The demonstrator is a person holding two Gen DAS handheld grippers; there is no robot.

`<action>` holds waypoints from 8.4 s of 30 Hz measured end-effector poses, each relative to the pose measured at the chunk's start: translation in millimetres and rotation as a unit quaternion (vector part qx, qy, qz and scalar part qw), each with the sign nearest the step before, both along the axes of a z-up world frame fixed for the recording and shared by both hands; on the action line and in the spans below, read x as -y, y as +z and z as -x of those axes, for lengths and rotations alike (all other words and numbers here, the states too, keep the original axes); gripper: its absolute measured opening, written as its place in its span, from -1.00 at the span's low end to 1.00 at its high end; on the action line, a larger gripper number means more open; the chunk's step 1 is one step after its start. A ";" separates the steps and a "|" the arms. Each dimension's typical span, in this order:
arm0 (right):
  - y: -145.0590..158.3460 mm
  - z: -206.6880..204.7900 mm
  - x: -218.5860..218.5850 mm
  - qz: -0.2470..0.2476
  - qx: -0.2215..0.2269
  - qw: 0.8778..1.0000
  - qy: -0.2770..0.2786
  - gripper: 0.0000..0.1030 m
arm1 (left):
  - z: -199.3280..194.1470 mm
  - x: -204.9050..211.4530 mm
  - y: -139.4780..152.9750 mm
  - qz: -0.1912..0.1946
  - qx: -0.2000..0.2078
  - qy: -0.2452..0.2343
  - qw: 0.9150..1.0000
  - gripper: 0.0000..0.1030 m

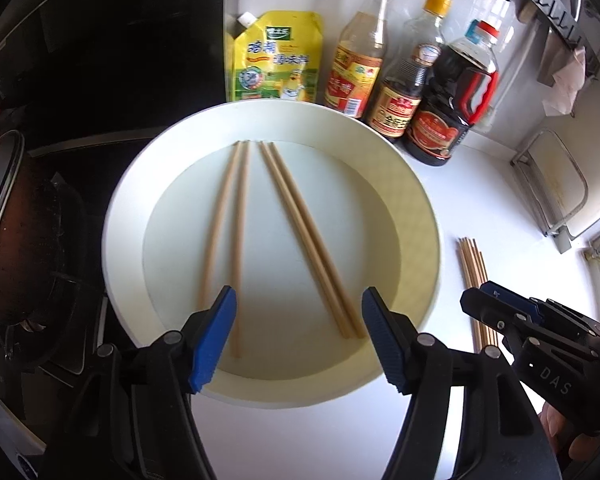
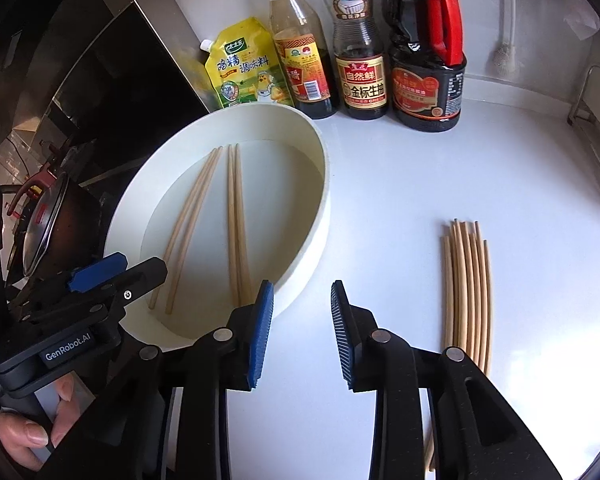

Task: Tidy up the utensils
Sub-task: 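Withdraw both open tools from the basin toward the chopstick pile, then position both open tools over the chopstick pile, then close the left tool on one chopstick while the right tool grasps another, then lift and carry both held chopsticks over the white water basin, then open both tools to drop the chopsticks into the basin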

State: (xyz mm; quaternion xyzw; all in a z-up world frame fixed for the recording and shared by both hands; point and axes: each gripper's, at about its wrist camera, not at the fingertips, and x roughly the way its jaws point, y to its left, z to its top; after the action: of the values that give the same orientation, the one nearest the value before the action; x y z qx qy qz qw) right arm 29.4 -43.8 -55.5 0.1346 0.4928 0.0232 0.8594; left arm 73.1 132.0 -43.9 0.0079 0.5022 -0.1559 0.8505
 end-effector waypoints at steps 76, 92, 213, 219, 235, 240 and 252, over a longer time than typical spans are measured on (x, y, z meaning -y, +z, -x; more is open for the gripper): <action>-88.5 88.7 129.8 0.083 -0.056 0.995 -0.028 -0.06 | 90.4 155.7 -64.3 -0.018 -0.045 -0.058 0.997 0.48; -89.4 92.6 164.4 0.089 -0.047 0.993 -0.057 -0.06 | 87.7 185.6 -85.2 -0.026 -0.045 -0.073 0.996 0.48; 33.5 -49.1 2.6 0.023 0.071 0.996 0.042 -0.88 | -29.5 23.8 39.6 -0.010 0.068 -0.029 0.997 -0.86; 23.4 -74.1 -21.2 0.015 0.057 0.997 0.052 -0.88 | -50.2 5.7 23.3 -0.015 0.055 -0.021 0.998 -0.86; -23.2 -123.5 -74.1 0.007 -0.013 0.995 0.095 -0.88 | -90.7 -18.1 -32.6 -0.022 -0.001 0.004 1.000 -0.86; -38.0 -129.6 -74.8 0.005 -0.034 0.995 0.095 -0.88 | -94.8 -20.4 -46.8 -0.026 -0.017 0.003 1.000 -0.86; -42.0 -127.2 -67.8 0.009 -0.040 0.995 0.088 -0.86 | -97.8 -31.6 -54.1 -0.027 -0.031 0.020 0.999 -0.70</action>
State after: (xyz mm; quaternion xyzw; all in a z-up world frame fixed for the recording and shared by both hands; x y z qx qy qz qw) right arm 156.5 24.1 -97.5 0.0840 0.5366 0.0891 0.8349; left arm 170.9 163.6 -98.0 0.0159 0.5321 -0.1252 0.8372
